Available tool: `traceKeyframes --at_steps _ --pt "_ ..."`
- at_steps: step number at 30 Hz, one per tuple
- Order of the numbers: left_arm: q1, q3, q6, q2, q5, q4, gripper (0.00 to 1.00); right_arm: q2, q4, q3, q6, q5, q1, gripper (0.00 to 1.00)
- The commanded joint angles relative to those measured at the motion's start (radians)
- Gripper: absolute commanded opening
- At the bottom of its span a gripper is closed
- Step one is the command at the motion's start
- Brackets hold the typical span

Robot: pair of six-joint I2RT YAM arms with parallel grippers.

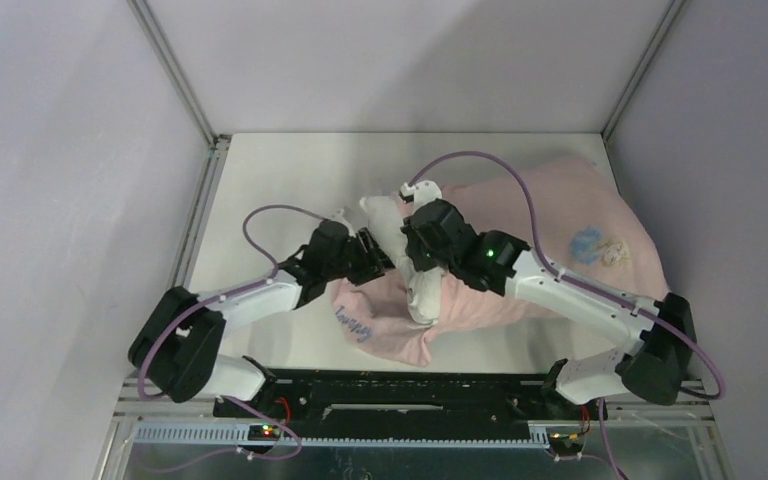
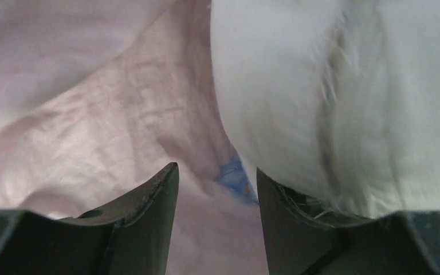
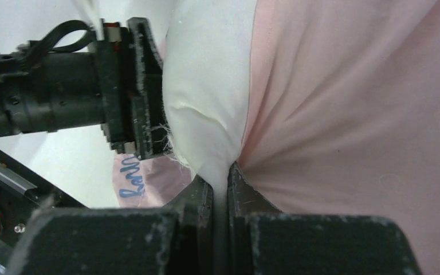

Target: Put the pillow into the pillowcase

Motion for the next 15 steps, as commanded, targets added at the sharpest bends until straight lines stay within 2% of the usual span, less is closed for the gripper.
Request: traceKeyframes --at_steps 1,5,10,15 --pt "-0.07 0.055 -0.028 0.071 -0.075 0.049 0.54 -0.136 0.217 -0.067 0.034 0.055 0.054 0.0" --pt "-0.108 0.028 -0.053 0.131 -0.146 0.07 0.51 -0.208 0.305 -0.17 0.042 0.11 0.087 0.0" --pt "-0.147 -0.006 -0.065 0.177 -0.167 0.141 0.5 -0.303 0.415 -0.29 0.077 0.128 0.099 0.0" --pt "-0.193 0.029 -0.027 0.204 -0.231 0.074 0.59 -0.375 0.502 -0.332 0.027 0.178 0.141 0.0"
